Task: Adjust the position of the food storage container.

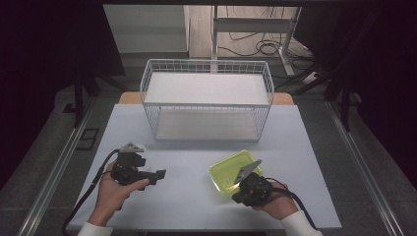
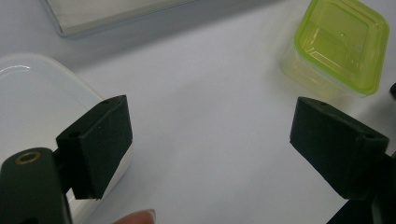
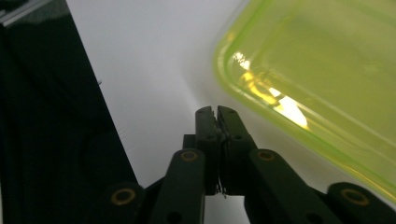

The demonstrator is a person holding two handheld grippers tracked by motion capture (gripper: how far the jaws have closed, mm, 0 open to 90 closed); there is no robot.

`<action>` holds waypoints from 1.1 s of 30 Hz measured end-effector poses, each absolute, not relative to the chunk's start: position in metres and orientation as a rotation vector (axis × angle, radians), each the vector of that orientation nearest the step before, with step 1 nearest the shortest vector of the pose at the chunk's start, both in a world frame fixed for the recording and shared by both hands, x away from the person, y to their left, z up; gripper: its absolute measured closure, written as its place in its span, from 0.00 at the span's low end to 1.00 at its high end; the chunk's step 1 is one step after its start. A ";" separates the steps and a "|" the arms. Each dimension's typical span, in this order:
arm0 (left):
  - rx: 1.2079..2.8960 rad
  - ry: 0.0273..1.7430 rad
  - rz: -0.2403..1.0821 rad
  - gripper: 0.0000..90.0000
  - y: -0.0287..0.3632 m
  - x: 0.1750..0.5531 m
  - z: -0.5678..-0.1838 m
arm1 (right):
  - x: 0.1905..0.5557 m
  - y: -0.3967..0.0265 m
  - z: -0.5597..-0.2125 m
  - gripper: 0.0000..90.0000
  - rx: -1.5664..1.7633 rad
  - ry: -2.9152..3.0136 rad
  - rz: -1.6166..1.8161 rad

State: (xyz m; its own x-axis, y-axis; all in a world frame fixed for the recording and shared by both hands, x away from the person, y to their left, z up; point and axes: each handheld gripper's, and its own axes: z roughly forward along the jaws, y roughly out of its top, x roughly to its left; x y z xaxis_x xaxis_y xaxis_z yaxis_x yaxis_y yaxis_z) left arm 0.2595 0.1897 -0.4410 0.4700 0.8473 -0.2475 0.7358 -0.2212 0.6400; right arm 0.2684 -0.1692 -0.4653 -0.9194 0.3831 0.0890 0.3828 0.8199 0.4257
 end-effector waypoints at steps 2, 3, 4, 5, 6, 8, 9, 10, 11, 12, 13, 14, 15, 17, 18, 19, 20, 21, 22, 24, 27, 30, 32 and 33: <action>2.007 1.316 0.203 0.14 0.190 0.261 -0.442 | 0.267 -0.160 -0.471 0.99 0.599 3.001 0.656; 2.008 1.316 0.204 0.14 0.191 0.261 -0.442 | 0.267 -0.156 -0.473 0.99 0.588 3.002 0.641; 2.009 1.313 0.206 0.14 0.191 0.261 -0.442 | 0.267 -0.153 -0.475 0.99 0.582 3.007 0.637; 2.005 1.315 0.203 0.14 0.191 0.261 -0.442 | 0.268 -0.150 -0.475 0.99 0.573 3.011 0.630; 2.008 1.312 0.203 0.14 0.190 0.262 -0.442 | 0.268 -0.148 -0.476 0.99 0.570 3.013 0.628; 2.005 1.314 0.201 0.14 0.190 0.262 -0.442 | 0.269 -0.146 -0.476 0.99 0.564 3.010 0.626; 2.015 1.312 0.204 0.14 0.190 0.262 -0.443 | 0.273 -0.143 -0.477 0.99 0.564 3.008 0.612; 2.018 1.311 0.203 0.14 0.190 0.262 -0.443 | 0.274 -0.141 -0.477 0.99 0.563 3.008 0.614; 2.018 1.313 0.206 0.14 0.190 0.262 -0.443 | 0.275 -0.139 -0.478 0.99 0.564 3.007 0.613; 2.017 1.314 0.209 0.14 0.191 0.262 -0.443 | 0.275 -0.137 -0.478 0.99 0.564 3.003 0.609; 2.017 1.314 0.209 0.14 0.191 0.262 -0.443 | 0.276 -0.135 -0.478 0.99 0.565 3.000 0.607; 2.016 1.314 0.211 0.14 0.192 0.262 -0.442 | 0.276 -0.132 -0.479 0.99 0.571 2.995 0.608; 2.013 1.316 0.211 0.14 0.192 0.262 -0.442 | 0.276 -0.132 -0.479 0.99 0.571 2.995 0.608; 2.009 1.319 0.211 0.14 0.193 0.262 -0.441 | 0.278 -0.128 -0.479 0.99 0.607 2.970 0.611; 2.002 1.321 0.211 0.14 0.192 0.262 -0.442 | 0.279 -0.125 -0.479 0.99 0.639 2.951 0.615; 2.004 1.321 0.210 0.14 0.192 0.262 -0.442 | 0.280 -0.123 -0.479 0.99 0.674 2.934 0.624; 2.005 1.320 0.210 0.14 0.192 0.262 -0.442 | 0.282 -0.119 -0.480 0.99 0.707 2.915 0.638; 2.006 1.321 0.211 0.14 0.192 0.262 -0.442 | 0.283 -0.118 -0.481 0.99 0.720 2.905 0.640; 2.011 1.318 0.210 0.14 0.191 0.262 -0.443 | 0.285 -0.113 -0.482 0.99 0.766 2.876 0.645; 2.011 1.318 0.208 0.14 0.191 0.262 -0.443 | 0.287 -0.110 -0.483 0.99 0.782 2.855 0.647; 2.014 1.319 0.207 0.14 0.191 0.262 -0.443 | 0.287 -0.108 -0.485 0.99 0.778 2.850 0.638; 2.016 1.320 0.209 0.14 0.191 0.263 -0.444 | 0.286 -0.108 -0.484 0.99 0.778 2.854 0.646; 2.018 1.320 0.207 0.14 0.191 0.263 -0.444 | 0.283 -0.110 -0.480 0.99 0.775 2.862 0.675; 2.017 1.319 0.204 0.14 0.191 0.263 -0.444 | 0.280 -0.112 -0.476 0.99 0.762 2.869 0.697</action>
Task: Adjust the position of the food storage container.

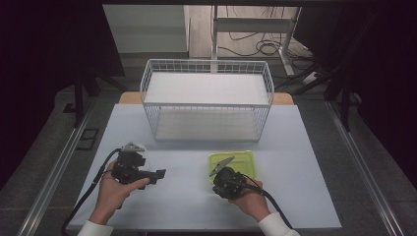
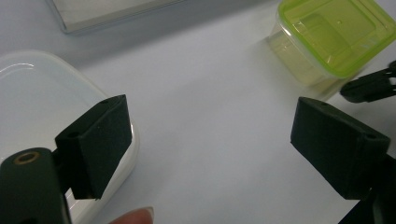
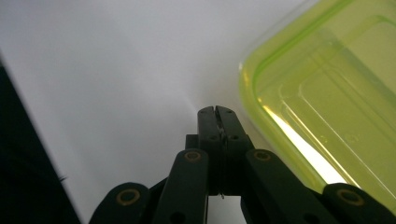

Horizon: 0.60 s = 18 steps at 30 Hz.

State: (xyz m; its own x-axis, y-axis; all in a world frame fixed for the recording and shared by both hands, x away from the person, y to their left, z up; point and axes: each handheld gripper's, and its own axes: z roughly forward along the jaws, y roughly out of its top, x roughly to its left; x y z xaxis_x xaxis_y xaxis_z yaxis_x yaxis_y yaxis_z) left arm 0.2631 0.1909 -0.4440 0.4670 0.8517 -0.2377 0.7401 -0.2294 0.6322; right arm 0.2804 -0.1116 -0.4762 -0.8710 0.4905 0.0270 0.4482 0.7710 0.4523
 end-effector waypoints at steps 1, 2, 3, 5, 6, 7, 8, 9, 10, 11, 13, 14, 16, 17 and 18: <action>2.017 1.319 0.204 0.13 0.191 0.263 -0.444 | 0.280 -0.112 -0.476 0.99 0.762 2.869 0.697; 2.017 1.319 0.205 0.13 0.191 0.263 -0.444 | 0.277 -0.119 -0.465 0.99 0.756 2.853 0.745; 2.016 1.318 0.204 0.13 0.191 0.263 -0.444 | 0.278 -0.124 -0.458 0.99 0.765 2.835 0.770; 2.015 1.317 0.204 0.13 0.191 0.263 -0.444 | 0.279 -0.132 -0.452 0.99 0.779 2.811 0.787; 2.015 1.316 0.203 0.13 0.191 0.263 -0.443 | 0.285 -0.149 -0.441 0.99 0.835 2.743 0.817; 2.016 1.316 0.205 0.13 0.191 0.263 -0.443 | 0.290 -0.160 -0.437 0.99 0.874 2.708 0.824; 2.016 1.317 0.205 0.13 0.191 0.263 -0.443 | 0.294 -0.170 -0.434 0.99 0.914 2.667 0.823; 2.016 1.317 0.205 0.13 0.191 0.263 -0.443 | 0.294 -0.170 -0.434 0.99 0.914 2.667 0.823; 2.018 1.317 0.207 0.13 0.191 0.263 -0.443 | 0.299 -0.181 -0.432 0.99 0.955 2.629 0.812; 2.016 1.318 0.207 0.13 0.192 0.263 -0.443 | 0.308 -0.201 -0.432 0.99 1.044 2.564 0.808; 2.015 1.320 0.204 0.13 0.192 0.264 -0.443 | 0.316 -0.219 -0.437 0.99 1.123 2.517 0.794; 2.011 1.325 0.204 0.13 0.192 0.264 -0.443 | 0.319 -0.226 -0.441 0.99 1.162 2.501 0.780; 2.012 1.324 0.203 0.13 0.192 0.265 -0.443 | 0.323 -0.231 -0.445 0.99 1.197 2.484 0.759; 2.016 1.323 0.203 0.13 0.192 0.265 -0.444 | 0.328 -0.239 -0.452 0.99 1.238 2.470 0.726; 2.020 1.324 0.202 0.13 0.191 0.265 -0.444 | 0.328 -0.239 -0.452 0.99 1.238 2.470 0.726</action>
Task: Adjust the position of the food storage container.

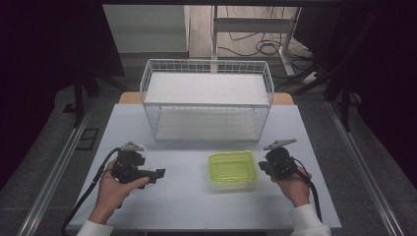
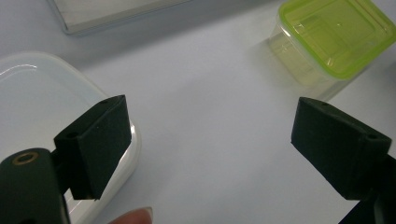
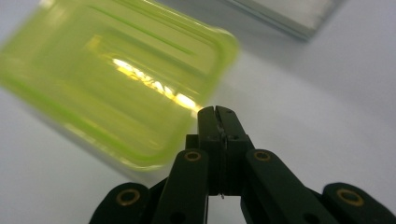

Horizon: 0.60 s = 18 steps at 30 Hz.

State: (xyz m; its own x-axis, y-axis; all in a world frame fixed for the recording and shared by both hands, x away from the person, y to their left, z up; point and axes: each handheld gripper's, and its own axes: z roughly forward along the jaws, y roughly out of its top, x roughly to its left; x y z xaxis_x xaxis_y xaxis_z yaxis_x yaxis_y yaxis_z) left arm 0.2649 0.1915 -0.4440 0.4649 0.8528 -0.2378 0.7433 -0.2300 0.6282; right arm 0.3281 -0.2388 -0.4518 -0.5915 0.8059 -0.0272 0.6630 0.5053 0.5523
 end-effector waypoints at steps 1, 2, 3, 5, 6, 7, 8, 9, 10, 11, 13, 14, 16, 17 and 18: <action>2.021 1.326 0.201 0.13 0.191 0.265 -0.445 | 0.330 -0.240 -0.455 0.99 1.254 2.466 0.713; 2.024 1.324 0.196 0.13 0.190 0.265 -0.445 | 0.335 -0.241 -0.464 0.99 1.275 2.475 0.682; 2.024 1.324 0.196 0.13 0.190 0.265 -0.445 | 0.336 -0.241 -0.468 0.99 1.279 2.483 0.661; 2.028 1.323 0.192 0.13 0.189 0.264 -0.446 | 0.337 -0.238 -0.472 0.99 1.275 2.496 0.644; 2.028 1.323 0.192 0.13 0.189 0.264 -0.446 | 0.337 -0.238 -0.472 0.99 1.275 2.496 0.644; 2.028 1.324 0.195 0.13 0.189 0.264 -0.446 | 0.336 -0.236 -0.473 0.99 1.264 2.506 0.648; 2.027 1.325 0.195 0.13 0.189 0.264 -0.446 | 0.336 -0.234 -0.473 0.99 1.259 2.510 0.655; 2.025 1.325 0.193 0.13 0.189 0.264 -0.446 | 0.335 -0.230 -0.472 0.99 1.250 2.506 0.659; 2.023 1.324 0.190 0.13 0.188 0.264 -0.446 | 0.335 -0.230 -0.472 0.99 1.250 2.506 0.659; 2.023 1.323 0.188 0.13 0.188 0.264 -0.446 | 0.335 -0.229 -0.472 0.99 1.246 2.504 0.669; 2.021 1.324 0.182 0.13 0.187 0.265 -0.447 | 0.333 -0.221 -0.471 0.99 1.229 2.505 0.692; 2.019 1.324 0.180 0.13 0.187 0.265 -0.447 | 0.333 -0.217 -0.472 0.99 1.212 2.504 0.690; 2.017 1.323 0.176 0.13 0.187 0.265 -0.447 | 0.333 -0.209 -0.472 0.99 1.190 2.507 0.701; 2.014 1.322 0.170 0.13 0.187 0.265 -0.447 | 0.333 -0.205 -0.472 0.99 1.183 2.513 0.705; 2.013 1.321 0.167 0.13 0.187 0.266 -0.447 | 0.332 -0.202 -0.473 0.99 1.177 2.520 0.712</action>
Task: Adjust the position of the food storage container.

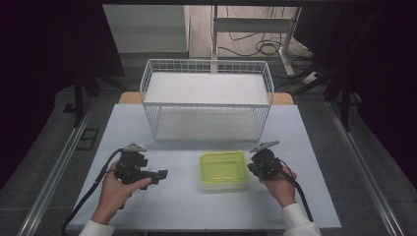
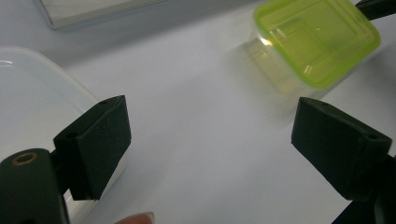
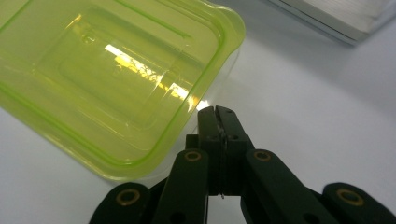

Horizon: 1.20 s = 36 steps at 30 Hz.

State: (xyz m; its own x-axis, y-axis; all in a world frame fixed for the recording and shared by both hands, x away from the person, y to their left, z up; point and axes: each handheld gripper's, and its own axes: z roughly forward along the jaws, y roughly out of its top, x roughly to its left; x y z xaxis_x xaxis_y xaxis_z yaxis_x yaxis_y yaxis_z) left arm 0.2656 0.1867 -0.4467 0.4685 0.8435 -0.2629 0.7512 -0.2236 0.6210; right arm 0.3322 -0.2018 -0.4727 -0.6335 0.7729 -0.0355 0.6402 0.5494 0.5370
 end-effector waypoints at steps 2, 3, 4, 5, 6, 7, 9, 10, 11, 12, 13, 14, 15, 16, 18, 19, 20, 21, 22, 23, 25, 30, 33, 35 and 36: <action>2.017 1.322 0.169 0.13 0.186 0.266 -0.447 | 0.332 -0.195 -0.473 0.99 1.164 2.531 0.725; 2.019 1.323 0.170 0.13 0.186 0.266 -0.447 | 0.331 -0.192 -0.474 0.99 1.162 2.535 0.733; 2.021 1.323 0.171 0.13 0.186 0.266 -0.448 | 0.331 -0.190 -0.474 0.99 1.156 2.542 0.738; 2.021 1.323 0.171 0.13 0.186 0.266 -0.448 | 0.330 -0.187 -0.474 0.99 1.153 2.550 0.743; 2.019 1.323 0.171 0.13 0.186 0.266 -0.448 | 0.329 -0.185 -0.474 0.99 1.148 2.558 0.749; 2.019 1.323 0.171 0.13 0.186 0.266 -0.448 | 0.329 -0.183 -0.475 0.99 1.142 2.564 0.751; 2.020 1.324 0.173 0.13 0.186 0.266 -0.448 | 0.328 -0.182 -0.475 0.99 1.136 2.568 0.754; 2.019 1.325 0.174 0.13 0.186 0.266 -0.448 | 0.328 -0.181 -0.475 0.99 1.138 2.569 0.756; 2.019 1.325 0.174 0.13 0.186 0.266 -0.448 | 0.328 -0.181 -0.475 0.99 1.138 2.569 0.756; 2.019 1.325 0.174 0.13 0.186 0.267 -0.449 | 0.328 -0.181 -0.475 0.99 1.134 2.570 0.756; 2.018 1.324 0.172 0.13 0.186 0.267 -0.449 | 0.328 -0.181 -0.475 0.99 1.133 2.570 0.755; 2.017 1.323 0.172 0.13 0.186 0.268 -0.449 | 0.328 -0.179 -0.476 0.99 1.122 2.575 0.763; 2.014 1.325 0.172 0.13 0.186 0.268 -0.449 | 0.328 -0.179 -0.476 0.99 1.122 2.575 0.763; 2.006 1.327 0.172 0.13 0.186 0.269 -0.449 | 0.326 -0.176 -0.476 0.99 1.113 2.586 0.763; 1.995 1.326 0.170 0.13 0.186 0.270 -0.449 | 0.325 -0.174 -0.477 0.99 1.098 2.590 0.762; 1.995 1.326 0.170 0.13 0.186 0.270 -0.449 | 0.325 -0.174 -0.477 0.99 1.098 2.590 0.762; 1.993 1.327 0.169 0.13 0.186 0.270 -0.449 | 0.325 -0.174 -0.478 0.99 1.102 2.589 0.759; 1.990 1.328 0.170 0.13 0.185 0.270 -0.450 | 0.325 -0.175 -0.478 0.99 1.112 2.582 0.758; 1.994 1.326 0.179 0.13 0.185 0.270 -0.450 | 0.325 -0.179 -0.476 0.99 1.125 2.569 0.773; 1.992 1.325 0.185 0.13 0.185 0.269 -0.450 | 0.325 -0.182 -0.474 0.99 1.132 2.557 0.787; 1.988 1.321 0.192 0.13 0.185 0.267 -0.450 | 0.324 -0.186 -0.469 0.99 1.142 2.537 0.816; 1.936 1.321 0.188 0.14 0.189 0.263 -0.446 | 0.322 -0.200 -0.456 0.88 1.209 2.463 0.929; 1.921 1.319 0.184 0.15 0.190 0.262 -0.444 | 0.321 -0.205 -0.451 0.69 1.261 2.402 0.982; 1.919 1.318 0.188 0.15 0.191 0.260 -0.444 | 0.324 -0.212 -0.447 0.47 1.309 2.382 1.059; 1.919 1.320 0.193 0.15 0.191 0.260 -0.443 | 0.324 -0.213 -0.446 0.44 1.314 2.377 1.073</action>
